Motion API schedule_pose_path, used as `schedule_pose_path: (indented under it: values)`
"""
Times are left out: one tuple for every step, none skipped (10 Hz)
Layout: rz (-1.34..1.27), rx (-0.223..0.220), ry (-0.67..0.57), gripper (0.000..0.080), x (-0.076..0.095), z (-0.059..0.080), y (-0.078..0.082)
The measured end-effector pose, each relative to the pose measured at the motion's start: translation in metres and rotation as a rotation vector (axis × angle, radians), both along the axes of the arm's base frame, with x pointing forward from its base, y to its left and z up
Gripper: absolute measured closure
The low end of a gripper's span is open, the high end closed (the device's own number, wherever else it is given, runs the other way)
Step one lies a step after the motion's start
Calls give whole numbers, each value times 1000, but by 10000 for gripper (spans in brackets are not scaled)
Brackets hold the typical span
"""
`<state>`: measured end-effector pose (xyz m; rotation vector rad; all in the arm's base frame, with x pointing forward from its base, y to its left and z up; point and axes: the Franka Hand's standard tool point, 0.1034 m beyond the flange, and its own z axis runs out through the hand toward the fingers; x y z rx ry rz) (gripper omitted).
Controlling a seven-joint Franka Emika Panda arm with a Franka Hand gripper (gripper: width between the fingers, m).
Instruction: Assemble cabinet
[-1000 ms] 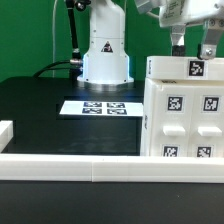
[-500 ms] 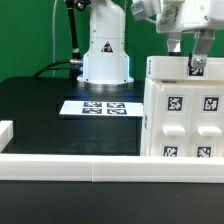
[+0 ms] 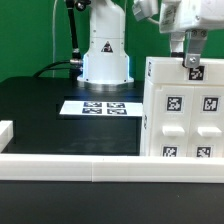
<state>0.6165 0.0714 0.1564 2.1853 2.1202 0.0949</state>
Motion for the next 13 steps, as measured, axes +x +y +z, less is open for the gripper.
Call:
schedule_pose_path:
  values:
    - [-86,10,-2,236,0,0,0]
    - [-222,27,-5,236,0,0,0]
    - [-315,37,-8,236,0,1,0]
    - [-392,48,-9,235,0,1,1]
    - [-513,62,-13,235,0,1,1]
    - [-661,88,-23,235,-2,1,2]
    - [-808,114,-17,235,-6,-1,3]
    - [-964,139,-9,235,-8,-2,4]
    - [-1120,165,-12,235,-8,-2,6]
    - [-1249,186,-19,235,-8,-2,8]
    - [-1346,200,-21,235,-8,-2,11]
    - [-1463,214,-21,235,-8,-1,13]
    - [-1538,224,-21,235,-8,-1,13]
